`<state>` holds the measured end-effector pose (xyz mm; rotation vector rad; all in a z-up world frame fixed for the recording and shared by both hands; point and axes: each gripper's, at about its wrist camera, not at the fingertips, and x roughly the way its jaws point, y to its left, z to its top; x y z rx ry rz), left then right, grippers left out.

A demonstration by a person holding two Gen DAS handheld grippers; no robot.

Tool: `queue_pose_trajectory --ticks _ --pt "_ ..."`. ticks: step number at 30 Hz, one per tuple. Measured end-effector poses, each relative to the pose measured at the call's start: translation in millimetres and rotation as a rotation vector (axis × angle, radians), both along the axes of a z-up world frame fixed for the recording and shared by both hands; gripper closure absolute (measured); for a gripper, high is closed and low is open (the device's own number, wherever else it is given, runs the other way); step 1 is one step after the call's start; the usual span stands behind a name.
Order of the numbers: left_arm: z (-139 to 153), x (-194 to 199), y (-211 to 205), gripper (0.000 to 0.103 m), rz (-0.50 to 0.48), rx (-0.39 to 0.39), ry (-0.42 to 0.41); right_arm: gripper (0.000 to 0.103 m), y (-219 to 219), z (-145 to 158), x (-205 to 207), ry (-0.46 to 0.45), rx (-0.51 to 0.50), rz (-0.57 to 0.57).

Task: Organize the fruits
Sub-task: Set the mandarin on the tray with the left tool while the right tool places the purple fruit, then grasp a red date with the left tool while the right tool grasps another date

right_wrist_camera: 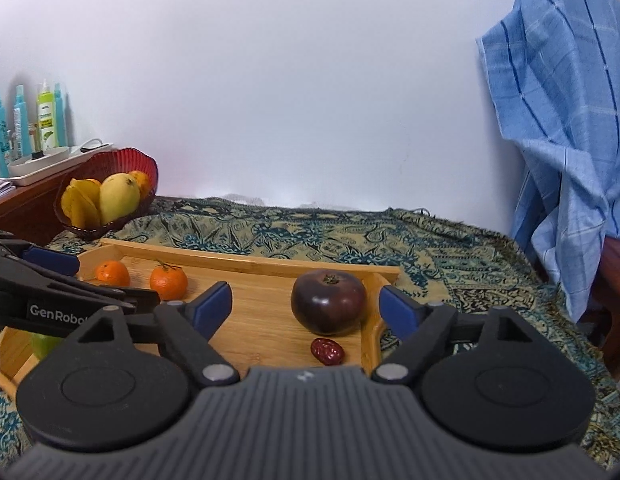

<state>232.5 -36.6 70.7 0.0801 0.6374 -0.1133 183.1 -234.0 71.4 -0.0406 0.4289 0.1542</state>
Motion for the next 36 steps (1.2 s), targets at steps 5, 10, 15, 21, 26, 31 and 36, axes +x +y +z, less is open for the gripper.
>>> queue_pose_trajectory --ticks 5,10,15,21,26,31,36 --pt "1.8 -28.0 5.4 0.008 -0.008 0.014 -0.032 0.011 6.7 1.7 -28.2 -0.029 0.006 0.011" --pt "-2.8 -56.8 8.2 0.007 -0.019 0.062 -0.065 0.011 17.4 -3.6 -56.7 -0.045 -0.019 0.031" --pt "-9.6 -81.7 11.2 0.006 -0.029 0.095 -0.084 0.011 24.7 -9.1 -83.9 -0.053 -0.031 0.063" --pt "-20.0 -101.1 17.3 0.006 -0.021 0.083 -0.062 0.011 33.7 -18.6 -109.6 -0.037 -0.045 0.111" --pt "-31.7 -109.2 23.3 0.005 -0.017 0.068 -0.030 0.012 37.4 -26.0 -120.8 -0.015 -0.043 0.130" --pt "-45.1 -112.9 27.9 0.002 -0.030 0.056 -0.007 0.021 41.6 -37.8 -125.2 0.034 -0.053 0.129" --pt "-53.4 -114.8 27.8 0.002 -0.044 0.071 0.009 0.027 50.9 -46.0 -128.1 0.059 -0.088 0.161"
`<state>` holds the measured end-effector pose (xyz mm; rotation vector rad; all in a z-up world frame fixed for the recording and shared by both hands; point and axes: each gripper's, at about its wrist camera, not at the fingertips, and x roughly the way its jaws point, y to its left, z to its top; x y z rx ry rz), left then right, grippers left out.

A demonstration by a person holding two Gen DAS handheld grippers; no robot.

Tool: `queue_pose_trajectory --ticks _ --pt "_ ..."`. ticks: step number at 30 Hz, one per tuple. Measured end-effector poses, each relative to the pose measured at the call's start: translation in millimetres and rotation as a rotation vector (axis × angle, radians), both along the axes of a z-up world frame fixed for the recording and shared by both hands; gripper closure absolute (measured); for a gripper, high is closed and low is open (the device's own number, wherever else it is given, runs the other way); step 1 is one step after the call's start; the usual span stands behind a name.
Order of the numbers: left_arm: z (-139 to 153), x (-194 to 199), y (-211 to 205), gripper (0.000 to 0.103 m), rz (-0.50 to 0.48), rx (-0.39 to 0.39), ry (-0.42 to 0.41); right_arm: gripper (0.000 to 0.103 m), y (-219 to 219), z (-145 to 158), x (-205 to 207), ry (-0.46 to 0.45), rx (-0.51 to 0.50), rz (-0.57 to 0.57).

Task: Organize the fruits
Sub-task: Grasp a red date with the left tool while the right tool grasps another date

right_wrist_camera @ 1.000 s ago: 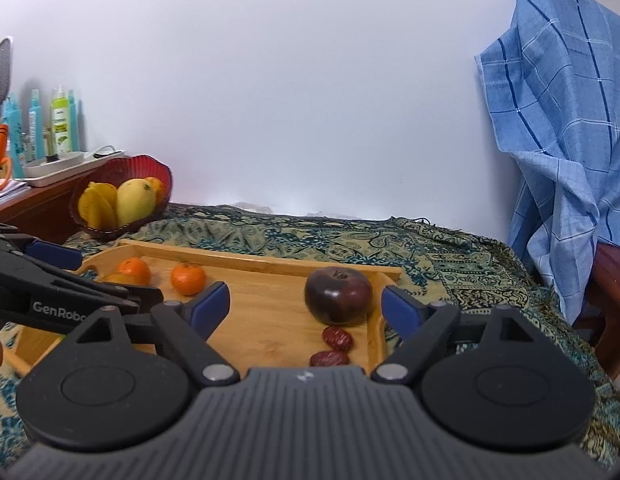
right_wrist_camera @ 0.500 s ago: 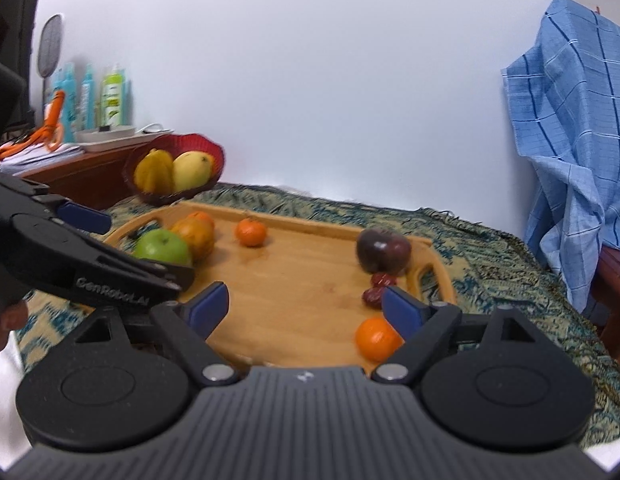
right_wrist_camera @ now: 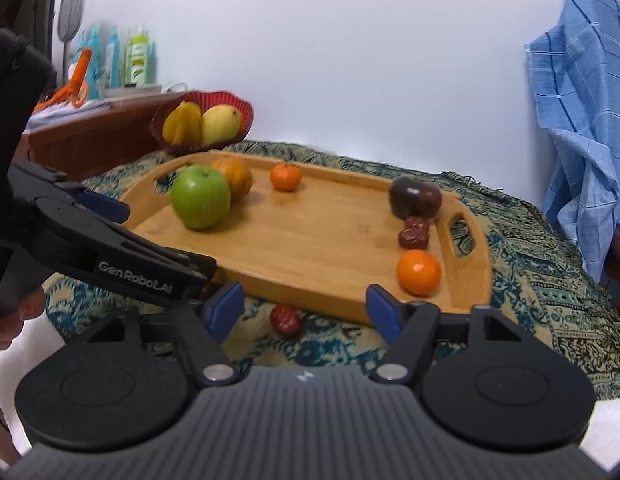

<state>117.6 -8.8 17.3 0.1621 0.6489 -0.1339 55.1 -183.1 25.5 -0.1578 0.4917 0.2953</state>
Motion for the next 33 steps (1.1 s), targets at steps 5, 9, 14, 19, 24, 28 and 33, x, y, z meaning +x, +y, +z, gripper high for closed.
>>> queue_pose_trajectory --ticks 5,9,14,19,24,28,33 --pt "-2.7 -6.0 -2.5 0.005 -0.023 0.023 -0.016 0.036 2.7 -2.5 -1.8 0.016 0.009 0.011" --pt "-0.9 -10.2 0.7 0.007 -0.025 -0.001 -0.019 0.041 2.4 -2.0 -6.1 0.008 0.022 0.021" --pt "-2.2 -17.7 6.9 0.007 -0.015 0.008 -0.026 0.049 -2.3 -1.1 -8.4 0.013 0.049 0.011" --pt "-3.4 -24.2 11.3 0.018 -0.037 -0.006 -0.013 0.060 0.3 -4.9 -4.3 0.039 0.038 0.017" --pt "1.3 -30.3 9.9 0.029 -0.059 -0.028 -0.018 0.064 4.2 -6.7 -3.4 0.052 0.040 0.038" --pt "4.0 -33.4 7.0 0.038 -0.079 -0.035 -0.028 0.065 5.6 -8.6 0.3 0.061 0.036 0.035" --pt "0.4 -29.5 6.1 0.054 -0.111 -0.089 0.020 0.069 4.3 -10.6 7.1 0.079 0.056 0.010"
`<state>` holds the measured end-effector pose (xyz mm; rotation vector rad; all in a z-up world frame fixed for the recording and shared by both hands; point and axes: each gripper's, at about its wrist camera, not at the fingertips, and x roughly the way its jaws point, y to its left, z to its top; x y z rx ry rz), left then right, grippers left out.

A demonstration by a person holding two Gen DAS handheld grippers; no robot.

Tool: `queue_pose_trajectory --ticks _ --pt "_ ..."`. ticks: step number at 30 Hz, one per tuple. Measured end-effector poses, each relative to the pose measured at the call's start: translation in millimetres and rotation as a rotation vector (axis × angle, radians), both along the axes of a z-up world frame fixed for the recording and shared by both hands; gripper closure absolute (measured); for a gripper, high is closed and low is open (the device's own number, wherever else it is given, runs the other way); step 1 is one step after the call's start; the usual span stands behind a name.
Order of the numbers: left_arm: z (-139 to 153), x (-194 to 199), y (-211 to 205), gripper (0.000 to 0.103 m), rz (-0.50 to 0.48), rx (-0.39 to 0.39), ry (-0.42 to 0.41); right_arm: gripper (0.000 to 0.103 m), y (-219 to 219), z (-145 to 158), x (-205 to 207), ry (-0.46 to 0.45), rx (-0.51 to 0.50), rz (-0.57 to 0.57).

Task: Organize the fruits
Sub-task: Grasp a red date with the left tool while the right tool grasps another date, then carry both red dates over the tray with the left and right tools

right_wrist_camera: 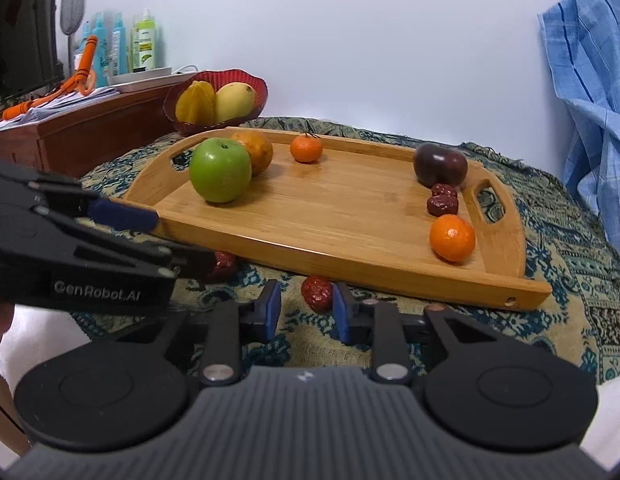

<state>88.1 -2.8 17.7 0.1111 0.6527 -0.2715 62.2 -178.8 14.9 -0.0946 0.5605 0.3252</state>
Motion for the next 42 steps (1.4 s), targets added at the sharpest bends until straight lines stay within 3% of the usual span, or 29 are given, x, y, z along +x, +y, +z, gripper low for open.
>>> queue_pose_trajectory --ticks 7,11,20,25,42 --pt "-7.9 5.3 -1.0 0.068 -0.034 -0.045 0.035 0.070 -1.4 -1.5 5.6 0.019 0.017 -0.003" --pt "-9.0 8.5 -0.6 0.070 -0.044 -0.069 0.036 0.070 -6.0 -1.4 10.5 0.037 0.050 -0.013" --pt "-13.4 12.7 -4.7 0.070 -0.031 -0.064 0.037 0.075 -6.6 -4.0 18.1 0.065 0.071 -0.027" --pt "-12.5 9.1 -9.2 0.080 -0.021 -0.038 0.028 0.078 -3.8 -3.6 16.0 0.062 0.066 -0.018" --pt "5.8 -3.5 -16.6 0.080 0.070 -0.071 0.020 0.080 -14.1 9.6 3.6 -0.018 0.115 -0.069"
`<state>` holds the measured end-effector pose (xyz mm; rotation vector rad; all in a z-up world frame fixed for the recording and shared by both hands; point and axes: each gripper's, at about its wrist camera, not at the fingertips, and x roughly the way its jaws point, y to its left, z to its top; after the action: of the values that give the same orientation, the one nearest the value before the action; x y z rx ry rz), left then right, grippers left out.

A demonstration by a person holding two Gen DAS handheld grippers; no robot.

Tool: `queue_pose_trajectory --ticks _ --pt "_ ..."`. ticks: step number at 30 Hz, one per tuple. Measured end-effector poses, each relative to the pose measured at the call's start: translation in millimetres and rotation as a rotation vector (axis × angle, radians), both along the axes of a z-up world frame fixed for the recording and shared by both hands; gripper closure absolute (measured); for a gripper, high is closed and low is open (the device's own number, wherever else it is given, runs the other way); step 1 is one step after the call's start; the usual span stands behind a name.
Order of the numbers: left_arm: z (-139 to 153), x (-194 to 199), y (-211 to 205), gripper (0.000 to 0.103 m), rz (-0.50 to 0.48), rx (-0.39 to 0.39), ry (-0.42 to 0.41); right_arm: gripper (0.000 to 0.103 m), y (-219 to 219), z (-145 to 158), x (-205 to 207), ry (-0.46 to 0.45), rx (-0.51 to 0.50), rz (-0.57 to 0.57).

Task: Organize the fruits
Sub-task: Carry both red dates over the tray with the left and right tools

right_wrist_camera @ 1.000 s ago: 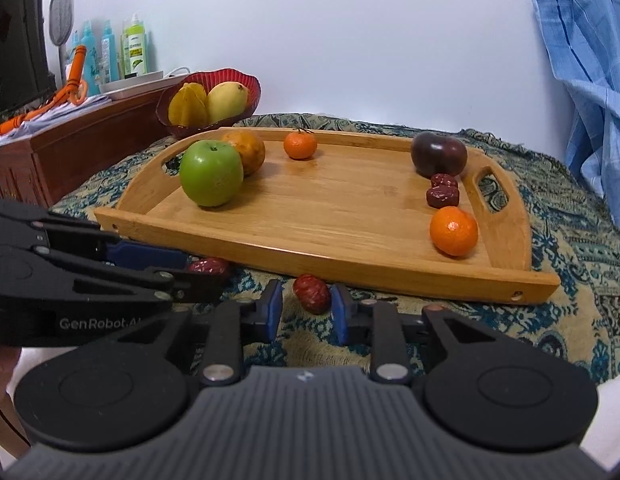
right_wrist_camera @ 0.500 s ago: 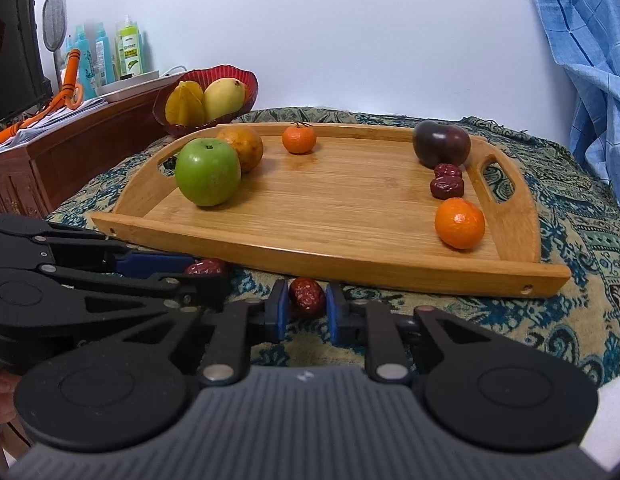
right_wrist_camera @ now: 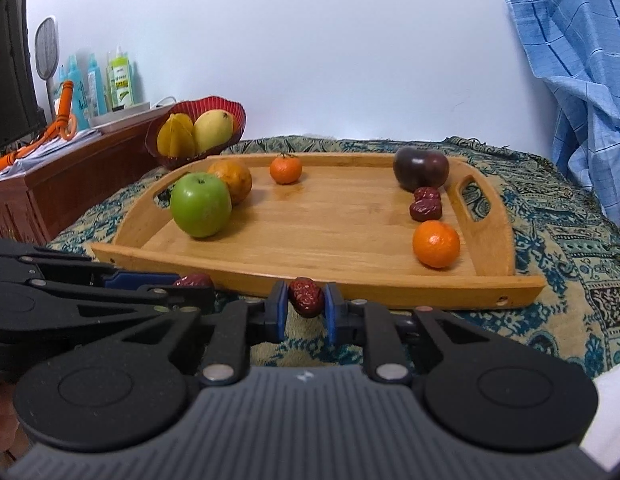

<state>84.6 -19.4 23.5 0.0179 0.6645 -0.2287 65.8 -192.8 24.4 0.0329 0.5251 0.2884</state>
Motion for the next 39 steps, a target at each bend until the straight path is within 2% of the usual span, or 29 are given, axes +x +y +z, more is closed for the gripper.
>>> queue_pose_trajectory --ticks 10,26,39 --pt "15.5 3.9 -3.8 0.080 0.029 -0.013 -0.031 0.080 -7.9 11.4 1.6 -0.035 0.023 -0.037" --pt "33.7 54.9 -15.0 0.080 0.074 -0.008 -0.055 0.080 -12.8 37.6 40.5 -0.118 -0.029 -0.036" --pt "37.3 108.6 -20.7 0.080 0.110 -0.022 -0.038 0.080 -30.4 37.4 100.9 -0.045 -0.002 -0.074"
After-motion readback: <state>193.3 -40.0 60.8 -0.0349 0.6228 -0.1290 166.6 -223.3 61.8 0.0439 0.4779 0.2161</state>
